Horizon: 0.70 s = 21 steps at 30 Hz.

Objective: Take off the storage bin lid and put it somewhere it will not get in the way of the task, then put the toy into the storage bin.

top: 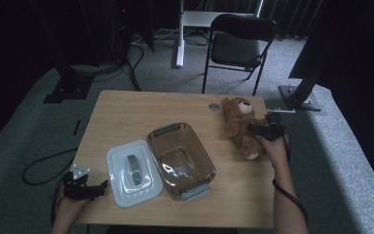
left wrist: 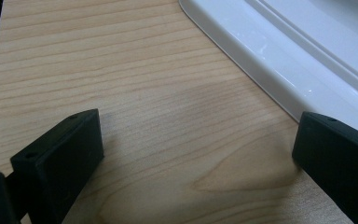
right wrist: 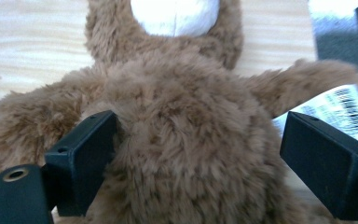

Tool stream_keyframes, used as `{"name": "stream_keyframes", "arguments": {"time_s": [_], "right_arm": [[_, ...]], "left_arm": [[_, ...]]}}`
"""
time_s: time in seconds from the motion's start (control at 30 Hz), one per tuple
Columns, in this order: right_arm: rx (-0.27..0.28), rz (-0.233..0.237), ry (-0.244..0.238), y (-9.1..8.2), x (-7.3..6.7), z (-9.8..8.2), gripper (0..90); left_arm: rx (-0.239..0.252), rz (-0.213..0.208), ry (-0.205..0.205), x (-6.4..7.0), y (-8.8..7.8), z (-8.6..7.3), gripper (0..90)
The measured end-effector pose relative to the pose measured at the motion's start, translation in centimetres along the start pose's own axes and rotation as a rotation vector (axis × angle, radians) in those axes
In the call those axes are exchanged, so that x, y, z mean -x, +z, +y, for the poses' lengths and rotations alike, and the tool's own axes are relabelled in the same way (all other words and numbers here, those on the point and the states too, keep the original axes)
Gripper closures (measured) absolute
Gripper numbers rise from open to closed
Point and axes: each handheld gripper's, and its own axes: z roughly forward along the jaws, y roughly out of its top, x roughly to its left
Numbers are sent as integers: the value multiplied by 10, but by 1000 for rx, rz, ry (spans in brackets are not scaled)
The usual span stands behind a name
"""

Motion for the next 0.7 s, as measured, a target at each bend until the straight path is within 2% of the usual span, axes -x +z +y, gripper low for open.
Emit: {"name": "stream_keyframes", "arguments": {"time_s": [0.07, 0.23, 0.3, 0.57, 0.63, 0.7], "right_arm": [[-27, 5, 0, 5, -1, 0, 106], [-94, 54, -3, 15, -6, -7, 106], [-101, 62, -2, 16, -8, -9, 106], [-116, 44, -38, 20, -16, -15, 103], [-114, 25, -65, 22, -20, -18, 101], [-114, 23, -66, 23, -21, -19, 100]], "left_arm": [[0, 0, 0, 0, 0, 0, 25], [0, 0, 1, 0, 0, 0, 25], [0, 0, 1, 0, 0, 0, 25], [0, 0, 0, 0, 0, 0, 24], [0, 0, 0, 0, 0, 0, 24], [0, 0, 0, 0, 0, 0, 24]]}}
